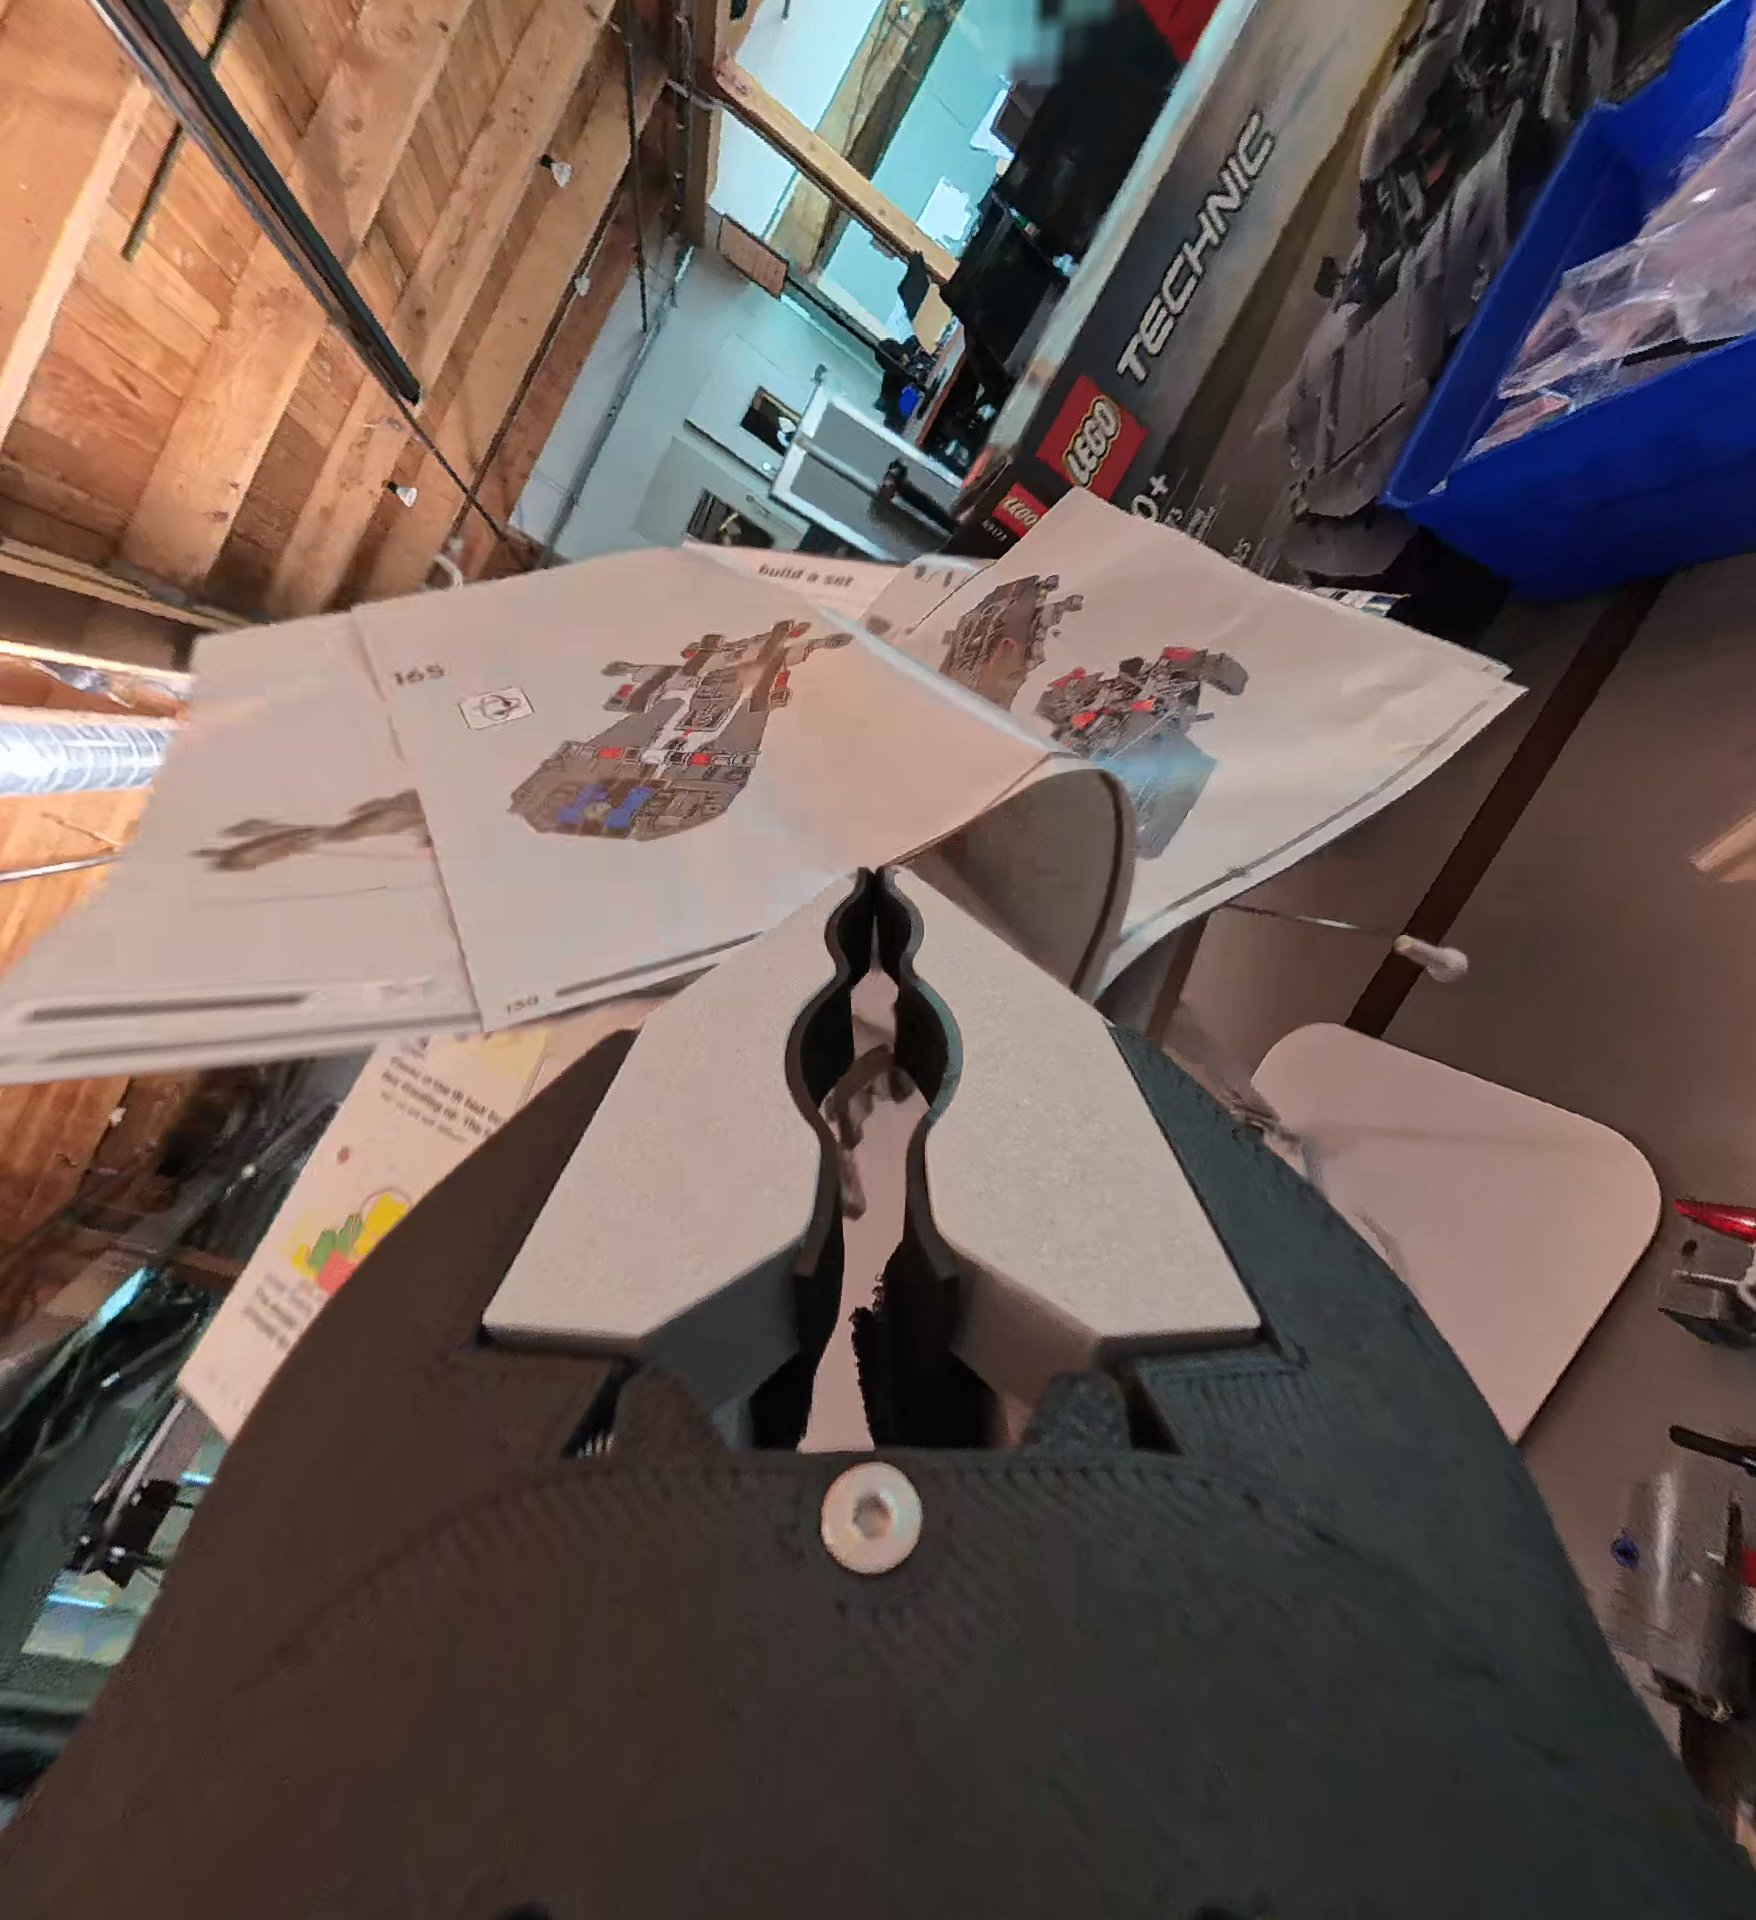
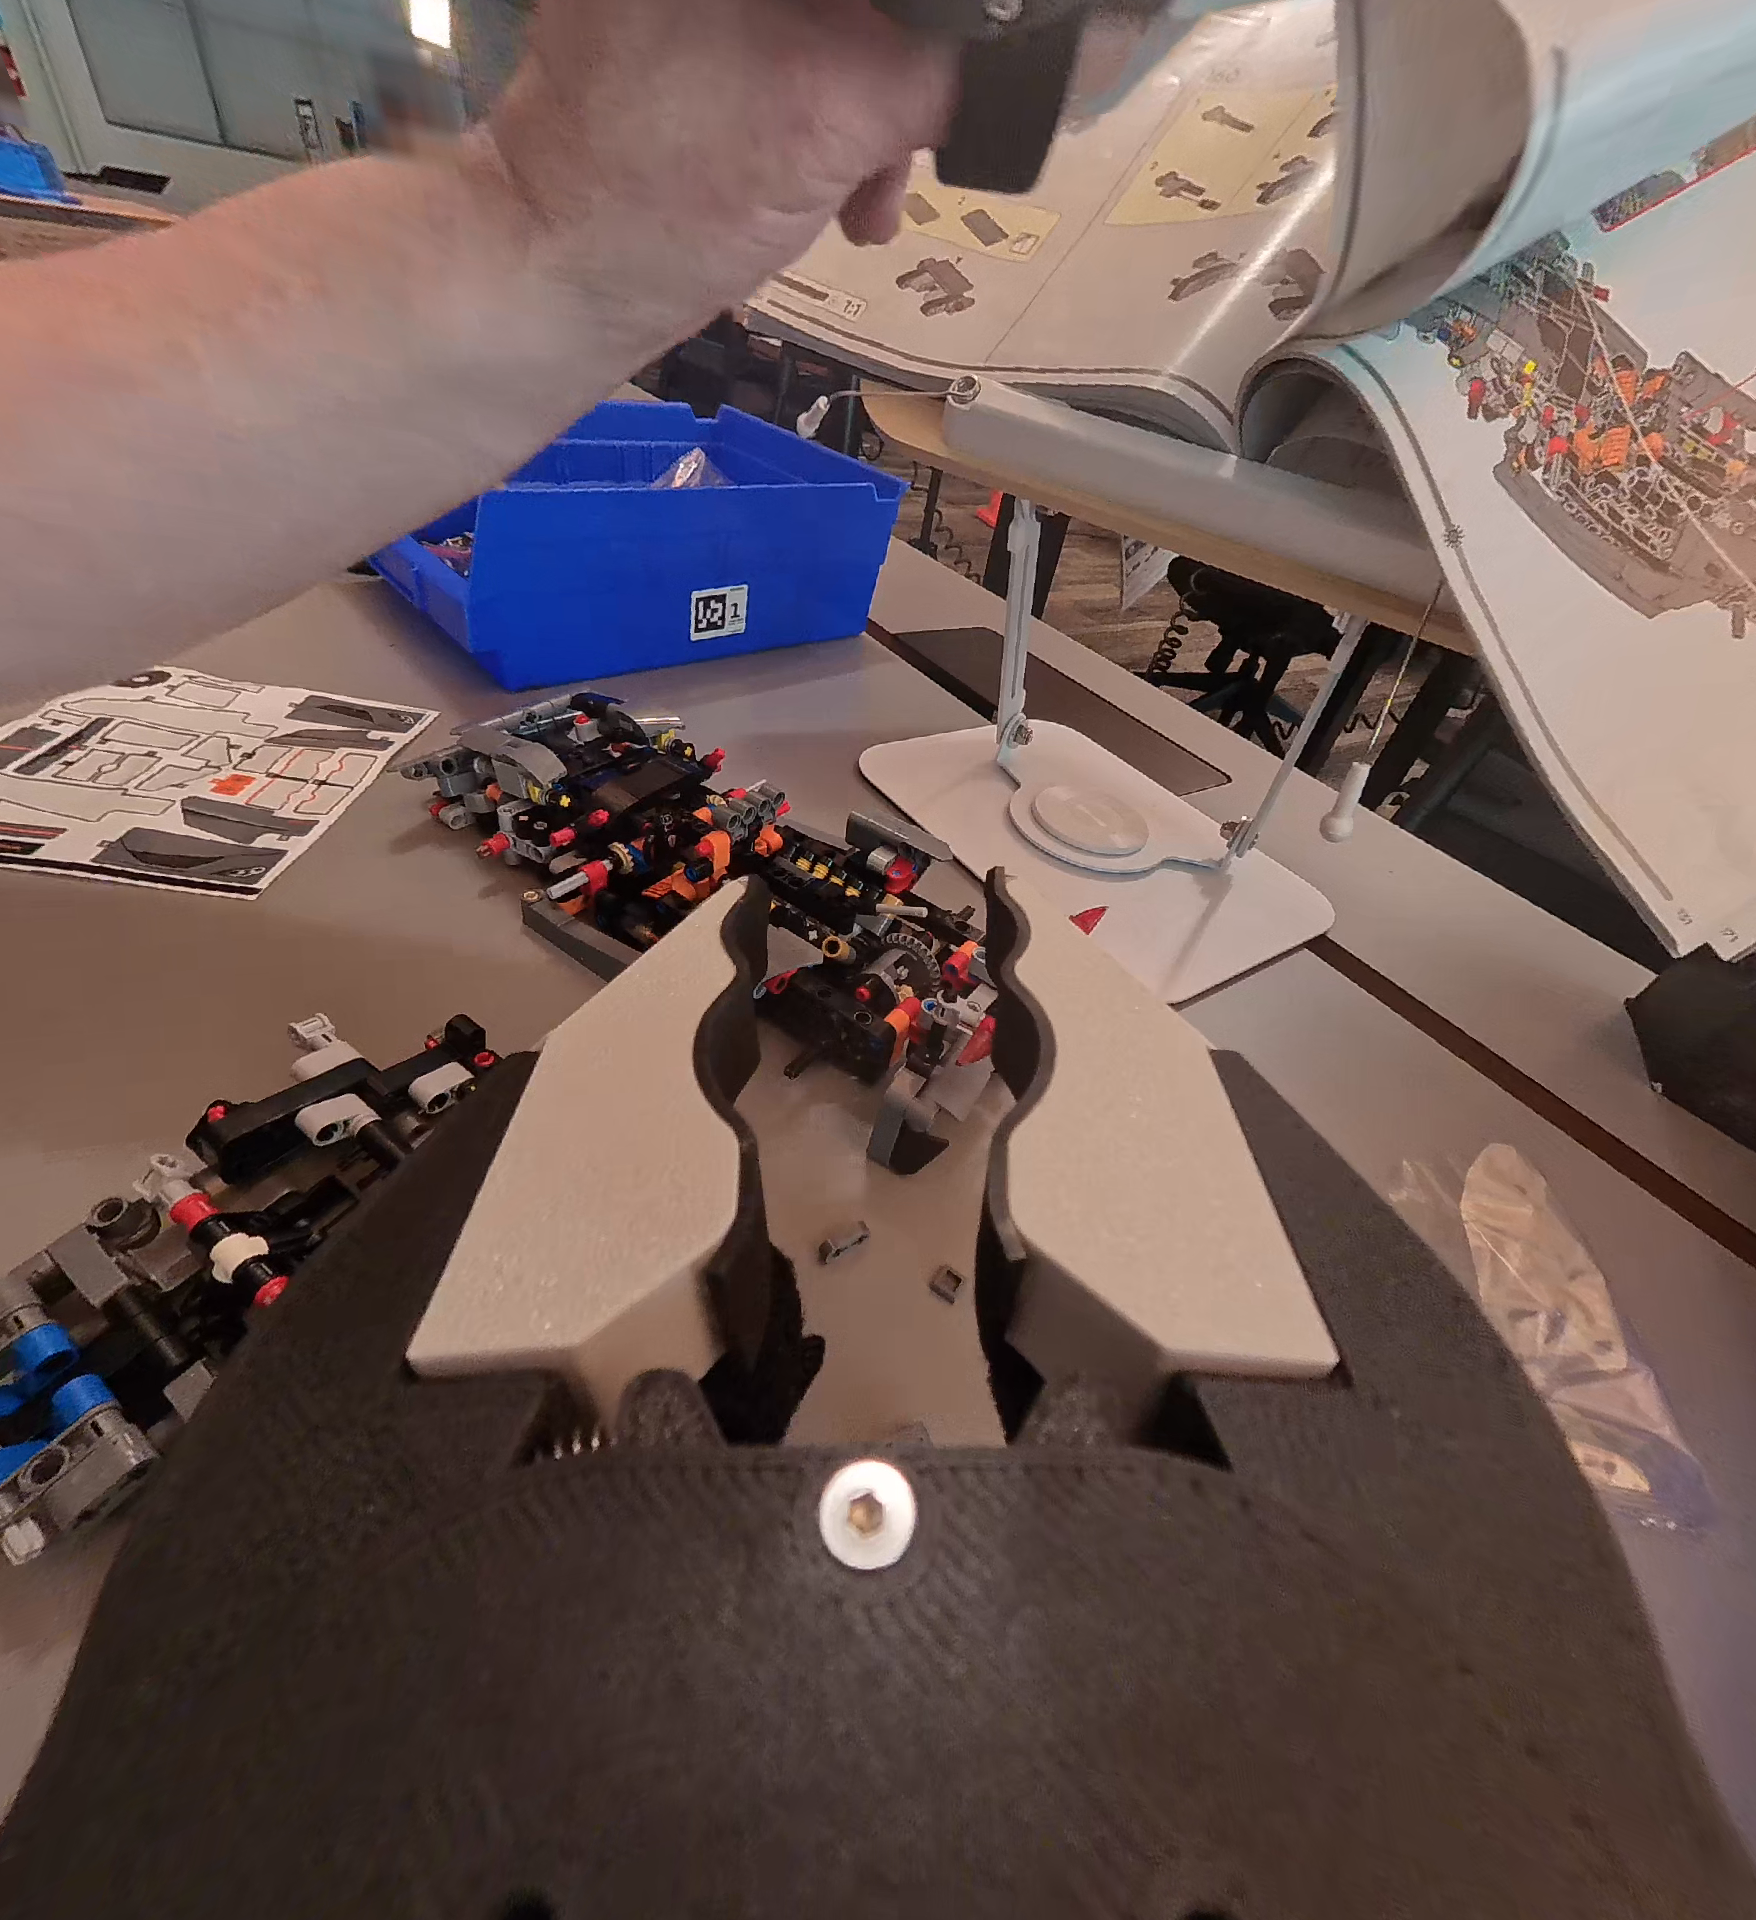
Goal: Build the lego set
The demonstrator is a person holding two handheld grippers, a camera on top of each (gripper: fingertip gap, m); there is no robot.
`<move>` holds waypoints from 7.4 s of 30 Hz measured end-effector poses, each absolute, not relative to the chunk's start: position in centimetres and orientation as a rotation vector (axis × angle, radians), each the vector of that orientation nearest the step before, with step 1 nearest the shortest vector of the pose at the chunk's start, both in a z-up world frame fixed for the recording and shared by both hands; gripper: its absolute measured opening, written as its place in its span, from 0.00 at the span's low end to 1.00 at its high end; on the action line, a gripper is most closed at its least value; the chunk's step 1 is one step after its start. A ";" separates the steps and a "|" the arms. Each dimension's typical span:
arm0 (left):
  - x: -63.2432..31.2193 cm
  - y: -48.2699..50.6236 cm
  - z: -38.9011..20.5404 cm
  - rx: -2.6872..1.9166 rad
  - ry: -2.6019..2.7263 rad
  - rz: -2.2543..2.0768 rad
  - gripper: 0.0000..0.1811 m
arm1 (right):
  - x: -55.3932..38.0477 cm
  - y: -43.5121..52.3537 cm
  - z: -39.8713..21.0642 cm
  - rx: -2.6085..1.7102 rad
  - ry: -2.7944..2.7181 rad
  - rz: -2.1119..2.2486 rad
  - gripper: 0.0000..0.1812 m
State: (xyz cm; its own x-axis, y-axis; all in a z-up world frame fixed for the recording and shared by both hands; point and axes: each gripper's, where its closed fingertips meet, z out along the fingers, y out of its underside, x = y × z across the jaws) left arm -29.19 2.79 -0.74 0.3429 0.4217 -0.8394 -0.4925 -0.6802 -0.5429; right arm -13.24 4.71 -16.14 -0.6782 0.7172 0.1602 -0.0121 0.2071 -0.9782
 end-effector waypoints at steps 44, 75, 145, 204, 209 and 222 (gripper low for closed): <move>-31.0 11.7 -9.5 -2.182 0.373 1.238 0.33 | -13.4 4.3 -16.9 -0.653 -1.903 1.508 0.22; -31.9 9.2 -10.1 -2.251 0.391 1.141 0.23 | -20.0 10.7 -1.4 -0.729 -1.466 1.675 0.27; -27.6 -13.1 -3.1 -1.569 -0.385 0.115 0.38 | -25.7 -13.8 -1.8 -0.384 -2.023 1.459 0.00; -29.2 -24.5 0.3 -1.484 -0.717 0.688 0.26 | -5.3 -3.1 -24.6 -1.117 -2.639 0.995 0.58; -23.4 -21.6 -2.8 -1.600 -0.645 0.667 0.26 | -4.9 -3.5 -27.8 -1.181 -2.666 0.814 0.58; -14.7 -17.1 -9.2 -1.662 -0.571 0.389 0.25 | -5.1 -3.5 -28.4 -1.218 -2.633 0.790 0.53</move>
